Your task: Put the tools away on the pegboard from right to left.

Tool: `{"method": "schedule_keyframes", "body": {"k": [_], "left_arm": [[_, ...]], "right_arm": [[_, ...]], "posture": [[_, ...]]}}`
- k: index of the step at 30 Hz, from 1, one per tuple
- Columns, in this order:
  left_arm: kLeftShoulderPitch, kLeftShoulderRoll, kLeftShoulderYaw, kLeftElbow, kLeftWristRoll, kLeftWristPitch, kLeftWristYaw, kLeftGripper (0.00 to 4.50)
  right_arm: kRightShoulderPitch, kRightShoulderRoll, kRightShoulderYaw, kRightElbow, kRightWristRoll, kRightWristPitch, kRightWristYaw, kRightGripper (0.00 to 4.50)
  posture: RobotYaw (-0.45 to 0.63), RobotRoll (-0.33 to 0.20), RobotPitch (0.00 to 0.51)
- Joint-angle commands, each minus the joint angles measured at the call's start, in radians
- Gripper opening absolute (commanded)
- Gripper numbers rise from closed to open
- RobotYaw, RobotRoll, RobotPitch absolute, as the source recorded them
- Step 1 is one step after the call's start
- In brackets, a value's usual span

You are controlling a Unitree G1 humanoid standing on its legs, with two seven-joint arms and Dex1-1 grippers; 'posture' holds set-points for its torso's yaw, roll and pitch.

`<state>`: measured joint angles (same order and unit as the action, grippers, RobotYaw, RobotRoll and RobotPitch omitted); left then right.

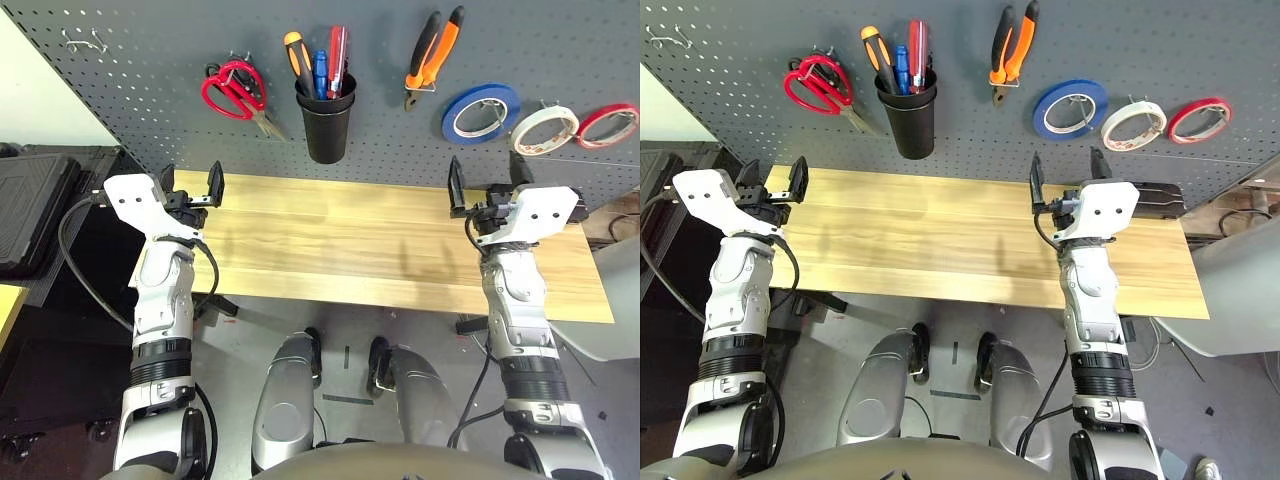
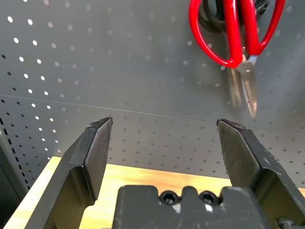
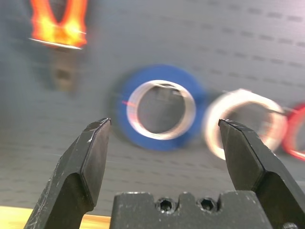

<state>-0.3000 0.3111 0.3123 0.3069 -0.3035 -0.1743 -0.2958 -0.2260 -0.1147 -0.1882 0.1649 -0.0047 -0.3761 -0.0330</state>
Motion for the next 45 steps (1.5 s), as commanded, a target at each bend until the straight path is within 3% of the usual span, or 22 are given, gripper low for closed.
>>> {"method": "schedule_keyframes", "body": {"k": [1,22,45], "left_arm": [[0.022,0.013,0.013,0.054,0.001,-0.049,-0.035,4.49],[-0.025,0.047,0.034,0.232,-0.016,-0.178,-0.158,4.49],[-0.052,0.011,0.041,0.209,-0.082,-0.177,-0.186,4.49]], "right_arm": [[-0.003,-0.021,-0.041,0.060,-0.023,-0.046,-0.058,4.50],[-0.039,-0.070,-0.080,0.246,-0.032,-0.091,-0.193,4.50],[-0.082,-0.100,-0.082,0.339,-0.014,-0.112,-0.197,4.50]], "posture": [[0.11,0.000,0.143],[0.11,0.000,0.145],[0.12,0.000,0.162]]}}
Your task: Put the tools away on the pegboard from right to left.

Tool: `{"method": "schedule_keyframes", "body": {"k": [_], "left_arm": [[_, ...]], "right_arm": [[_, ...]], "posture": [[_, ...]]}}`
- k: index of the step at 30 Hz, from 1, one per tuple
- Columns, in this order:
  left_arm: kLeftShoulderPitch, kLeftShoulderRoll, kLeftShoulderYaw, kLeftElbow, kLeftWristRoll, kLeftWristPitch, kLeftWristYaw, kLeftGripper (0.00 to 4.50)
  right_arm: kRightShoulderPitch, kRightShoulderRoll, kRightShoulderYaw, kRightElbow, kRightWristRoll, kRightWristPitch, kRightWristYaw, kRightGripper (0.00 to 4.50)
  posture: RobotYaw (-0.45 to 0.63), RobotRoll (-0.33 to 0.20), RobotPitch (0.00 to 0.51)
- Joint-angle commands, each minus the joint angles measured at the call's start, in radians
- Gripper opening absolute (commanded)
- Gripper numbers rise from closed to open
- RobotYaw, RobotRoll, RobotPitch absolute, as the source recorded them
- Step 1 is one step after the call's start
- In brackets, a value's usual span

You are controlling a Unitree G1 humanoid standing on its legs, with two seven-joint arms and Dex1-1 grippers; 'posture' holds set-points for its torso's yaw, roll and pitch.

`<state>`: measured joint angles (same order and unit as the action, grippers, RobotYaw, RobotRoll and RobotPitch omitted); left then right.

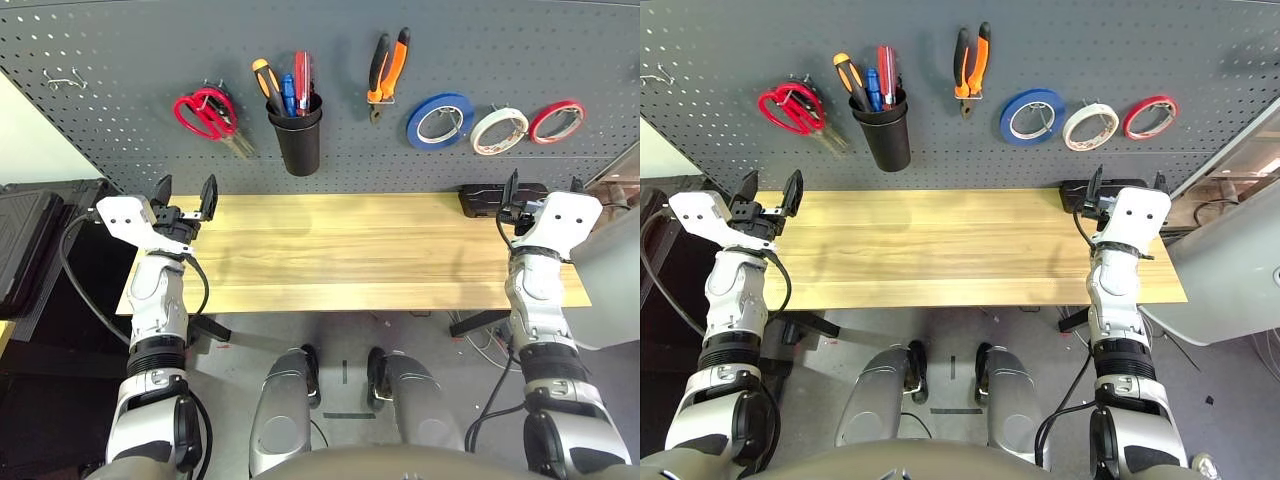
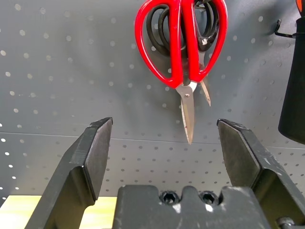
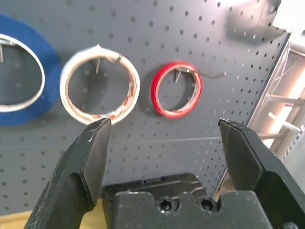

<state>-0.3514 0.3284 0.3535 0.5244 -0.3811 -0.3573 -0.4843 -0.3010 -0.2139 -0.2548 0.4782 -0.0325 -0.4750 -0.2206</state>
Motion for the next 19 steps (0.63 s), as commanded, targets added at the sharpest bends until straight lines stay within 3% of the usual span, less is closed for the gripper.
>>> {"method": "schedule_keyframes", "body": {"k": [1,11,19], "left_arm": [[0.000,-0.007,0.000,-0.008,-0.004,0.005,0.002,4.49],[0.011,-0.004,0.012,0.002,-0.008,0.003,0.007,4.49],[0.019,-0.006,0.016,-0.011,-0.004,0.005,0.015,4.49]], "right_arm": [[-0.010,0.001,-0.019,0.027,0.018,-0.010,-0.011,4.50],[-0.022,-0.005,-0.059,0.071,0.162,0.049,0.094,4.50],[-0.052,-0.030,-0.065,0.110,0.204,0.074,0.182,4.50]], "posture": [[0.12,0.000,0.162],[0.12,0.000,0.159],[0.14,0.000,0.155]]}}
